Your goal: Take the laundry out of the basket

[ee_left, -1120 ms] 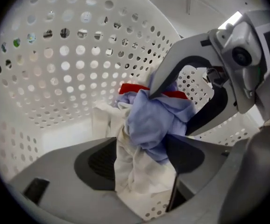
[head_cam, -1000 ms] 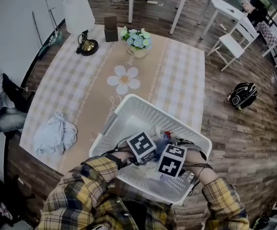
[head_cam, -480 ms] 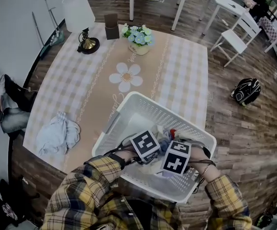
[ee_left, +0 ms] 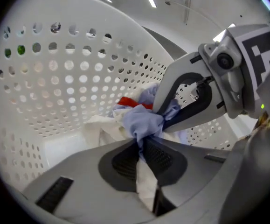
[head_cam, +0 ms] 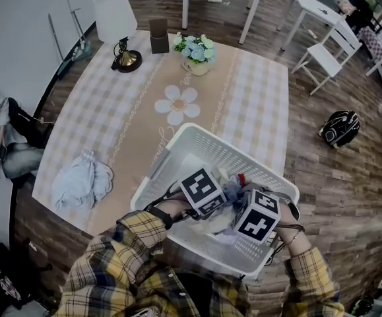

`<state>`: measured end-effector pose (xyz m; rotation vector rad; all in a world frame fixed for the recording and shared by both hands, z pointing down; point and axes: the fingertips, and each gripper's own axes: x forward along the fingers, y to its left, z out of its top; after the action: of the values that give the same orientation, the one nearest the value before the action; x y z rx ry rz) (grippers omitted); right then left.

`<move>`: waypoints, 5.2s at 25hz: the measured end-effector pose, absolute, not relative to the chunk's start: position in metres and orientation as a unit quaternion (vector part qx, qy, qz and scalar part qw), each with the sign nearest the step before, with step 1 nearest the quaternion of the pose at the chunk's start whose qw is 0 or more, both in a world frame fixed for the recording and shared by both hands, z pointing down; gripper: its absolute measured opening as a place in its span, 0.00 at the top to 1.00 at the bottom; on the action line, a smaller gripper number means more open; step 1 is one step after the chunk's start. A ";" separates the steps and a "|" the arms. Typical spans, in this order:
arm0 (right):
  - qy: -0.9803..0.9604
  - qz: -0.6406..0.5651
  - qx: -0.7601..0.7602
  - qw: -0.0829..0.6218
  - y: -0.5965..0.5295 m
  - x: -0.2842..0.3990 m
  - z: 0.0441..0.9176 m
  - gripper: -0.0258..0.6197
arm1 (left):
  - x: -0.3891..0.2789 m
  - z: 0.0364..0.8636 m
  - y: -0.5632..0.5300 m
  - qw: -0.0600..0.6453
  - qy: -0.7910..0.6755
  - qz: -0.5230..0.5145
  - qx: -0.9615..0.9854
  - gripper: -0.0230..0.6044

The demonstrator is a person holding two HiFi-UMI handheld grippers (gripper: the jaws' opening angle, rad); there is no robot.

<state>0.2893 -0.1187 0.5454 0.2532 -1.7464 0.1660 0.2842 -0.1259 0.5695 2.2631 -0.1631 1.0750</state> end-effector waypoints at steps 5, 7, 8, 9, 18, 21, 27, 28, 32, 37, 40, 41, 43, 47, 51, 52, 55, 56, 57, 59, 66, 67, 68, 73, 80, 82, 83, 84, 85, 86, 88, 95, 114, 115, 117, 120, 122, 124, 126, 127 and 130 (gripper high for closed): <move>-0.779 0.070 0.149 0.605 -0.127 0.290 0.522 0.82 | 0.283 0.546 -0.133 0.306 -0.074 0.385 0.868 0.88; -0.786 0.071 0.164 0.591 -0.128 0.290 0.512 0.82 | 0.283 0.537 -0.135 0.301 -0.080 0.377 0.872 0.88; -0.791 0.073 0.173 0.583 -0.128 0.290 0.506 0.82 | 0.282 0.531 -0.135 0.299 -0.083 0.373 0.875 0.88; -0.796 0.074 0.181 0.573 -0.127 0.290 0.500 0.82 | 0.282 0.526 -0.134 0.296 -0.086 0.368 0.877 0.88; -0.835 0.075 0.287 0.463 -0.127 0.296 0.428 0.82 | 0.289 0.455 -0.133 0.233 -0.130 0.311 0.912 0.88; -0.852 0.076 0.321 0.407 -0.122 0.297 0.398 0.82 | 0.288 0.424 -0.128 0.213 -0.147 0.281 0.924 0.89; -0.884 0.076 0.370 0.276 -0.104 0.293 0.335 0.82 | 0.279 0.359 -0.113 0.173 -0.190 0.208 0.944 0.89; -0.888 0.074 0.375 0.256 -0.102 0.290 0.325 0.82 | 0.276 0.350 -0.110 0.167 -0.198 0.196 0.946 0.89; -0.898 0.057 0.386 0.202 -0.089 0.273 0.296 0.82 | 0.258 0.321 -0.098 0.150 -0.223 0.161 0.950 0.89; -0.912 0.051 0.374 0.161 -0.092 0.234 0.275 0.82 | 0.219 0.299 -0.102 0.137 -0.257 0.131 0.948 0.89; -0.917 0.044 0.365 0.155 -0.101 0.202 0.262 0.82 | 0.188 0.286 -0.111 0.146 -0.270 0.105 0.946 0.89; -0.918 0.040 0.363 0.154 -0.101 0.188 0.260 0.82 | 0.174 0.284 -0.110 0.148 -0.274 0.096 0.945 0.89; -0.921 0.034 0.358 0.150 -0.096 0.155 0.259 0.82 | 0.142 0.284 -0.105 0.150 -0.281 0.081 0.944 0.89; -0.925 0.028 0.352 0.138 -0.097 0.090 0.254 0.83 | 0.078 0.279 -0.105 0.153 -0.284 0.058 0.945 0.90; -0.927 0.022 0.352 0.131 -0.107 0.020 0.247 0.83 | 0.008 0.273 -0.115 0.165 -0.286 0.038 0.943 0.90; -0.927 0.022 0.350 0.130 -0.110 0.002 0.246 0.83 | -0.009 0.272 -0.118 0.171 -0.286 0.032 0.942 0.90; -0.931 0.025 0.343 0.123 -0.119 -0.050 0.241 0.83 | -0.062 0.268 -0.127 0.180 -0.291 0.014 0.939 0.90; -0.932 0.024 0.340 0.120 -0.122 -0.067 0.239 0.83 | -0.079 0.266 -0.130 0.182 -0.293 0.009 0.939 0.90; -0.934 0.024 0.338 0.116 -0.125 -0.084 0.237 0.83 | -0.095 0.263 -0.133 0.184 -0.294 0.004 0.938 0.90; -0.936 0.026 0.334 0.108 -0.129 -0.114 0.234 0.83 | -0.126 0.260 -0.137 0.186 -0.296 -0.003 0.937 0.90; -0.945 0.045 0.307 0.102 -0.138 -0.200 0.242 0.83 | -0.214 0.263 -0.146 0.182 -0.336 0.005 0.924 0.90; -0.947 0.048 0.300 0.102 -0.140 -0.212 0.244 0.83 | -0.226 0.265 -0.148 0.185 -0.343 0.002 0.921 0.90; -0.949 0.049 0.294 0.102 -0.143 -0.224 0.245 0.83 | -0.238 0.266 -0.151 0.188 -0.350 -0.003 0.918 0.90; -0.964 0.044 0.241 0.101 -0.145 -0.287 0.246 0.83 | -0.302 0.266 -0.152 0.197 -0.402 -0.030 0.893 0.90; -0.983 0.048 0.157 0.086 -0.140 -0.367 0.247 0.83 | -0.384 0.265 -0.145 0.188 -0.486 -0.038 0.852 0.91; -0.986 0.051 0.138 0.081 -0.136 -0.380 0.245 0.83 | -0.398 0.262 -0.141 0.185 -0.505 -0.037 0.842 0.91; -0.987 0.052 0.130 0.078 -0.136 -0.389 0.244 0.83 | -0.407 0.261 -0.140 0.184 -0.513 -0.036 0.838 0.91; -0.988 0.053 0.123 0.075 -0.135 -0.398 0.244 0.83 | -0.416 0.261 -0.139 0.182 -0.520 -0.035 0.834 0.91; -0.989 0.056 0.115 0.073 -0.135 -0.406 0.245 0.83 | -0.424 0.261 -0.138 0.181 -0.528 -0.034 0.829 0.91; -0.990 0.057 0.107 0.070 -0.133 -0.413 0.245 0.83 | -0.432 0.260 -0.136 0.180 -0.535 -0.034 0.825 0.91; -0.992 0.060 0.090 0.065 -0.128 -0.424 0.243 0.83 | -0.443 0.258 -0.131 0.178 -0.550 -0.033 0.815 0.91; -0.997 0.069 0.021 0.040 -0.099 -0.467 0.241 0.83 | -0.487 0.254 -0.098 0.168 -0.608 -0.030 0.775 0.91; -0.970 0.121 0.177 0.117 -0.150 -0.318 0.316 0.83 | -0.335 0.335 -0.153 0.248 -0.442 0.004 0.862 0.91; -0.965 0.129 0.192 0.124 -0.152 -0.305 0.325 0.83 | -0.321 0.344 -0.155 0.255 -0.427 0.010 0.867 0.91; -0.955 0.144 0.219 0.137 -0.153 -0.281 0.343 0.83 | -0.296 0.361 -0.157 0.270 -0.399 0.023 0.876 0.91; -0.939 0.167 0.254 0.159 -0.149 -0.248 0.372 0.83 | -0.264 0.388 -0.152 0.292 -0.359 0.041 0.885 0.90; -0.929 0.178 0.273 0.177 -0.145 -0.231 0.394 0.82 | -0.248 0.407 -0.148 0.303 -0.341 0.056 0.888 0.90; -0.919 0.191 0.288 0.191 -0.141 -0.219 0.416 0.82 | -0.236 0.427 -0.143 0.315 -0.326 0.069 0.889 0.90; -0.909 0.210 0.299 0.202 -0.134 -0.209 0.437 0.82 | -0.227 0.446 -0.137 0.329 -0.312 0.081 0.888 0.90; -0.903 0.220 0.304 0.208 -0.130 -0.204 0.449 0.82 | -0.223 0.456 -0.133 0.337 -0.305 0.087 0.887 0.90; -0.887 0.253 0.313 0.226 -0.120 -0.184 0.480 0.82 | -0.204 0.483 -0.123 0.357 -0.292 0.107 0.881 0.88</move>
<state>-0.1842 -0.1204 0.4799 0.8623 -2.4452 0.6984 -0.2045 -0.1233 0.4829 2.2744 -0.7552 0.2766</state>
